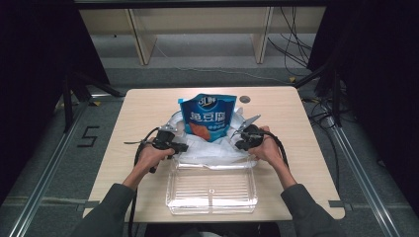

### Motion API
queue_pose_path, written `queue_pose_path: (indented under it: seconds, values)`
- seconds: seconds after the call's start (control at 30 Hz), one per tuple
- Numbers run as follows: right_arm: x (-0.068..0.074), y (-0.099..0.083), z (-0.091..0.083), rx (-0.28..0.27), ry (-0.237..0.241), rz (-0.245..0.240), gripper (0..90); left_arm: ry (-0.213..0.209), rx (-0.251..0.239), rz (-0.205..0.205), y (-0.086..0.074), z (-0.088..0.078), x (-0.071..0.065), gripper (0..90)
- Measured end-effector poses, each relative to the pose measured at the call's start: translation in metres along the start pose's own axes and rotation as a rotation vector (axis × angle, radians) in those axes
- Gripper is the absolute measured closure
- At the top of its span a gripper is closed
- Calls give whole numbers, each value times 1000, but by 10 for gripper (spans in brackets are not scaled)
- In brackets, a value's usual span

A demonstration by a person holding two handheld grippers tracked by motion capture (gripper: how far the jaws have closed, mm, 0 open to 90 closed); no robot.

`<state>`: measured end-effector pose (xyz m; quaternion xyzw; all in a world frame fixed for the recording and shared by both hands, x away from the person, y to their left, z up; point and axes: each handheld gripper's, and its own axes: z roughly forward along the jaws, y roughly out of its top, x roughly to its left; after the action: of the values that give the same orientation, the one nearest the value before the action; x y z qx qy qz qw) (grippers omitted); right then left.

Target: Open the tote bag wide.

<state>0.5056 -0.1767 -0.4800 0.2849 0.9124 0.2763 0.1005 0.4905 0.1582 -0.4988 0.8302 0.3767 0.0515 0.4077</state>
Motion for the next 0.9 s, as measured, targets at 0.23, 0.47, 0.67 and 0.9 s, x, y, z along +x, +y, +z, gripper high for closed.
queue_pose_path:
  seconds: [0.23,0.47,0.67,0.9]
  values:
    - [0,5,-21,-88,-8,47,717,2,-24,32,10,-22,0,632]
    - [-7,12,-59,-247,-57,59,642,48,-122,36,26,-51,-4,509]
    - [-24,22,-74,-274,-173,100,634,193,-260,38,43,-88,9,505]
    - [-37,29,-51,-216,-184,100,828,241,-186,27,41,-73,33,596]
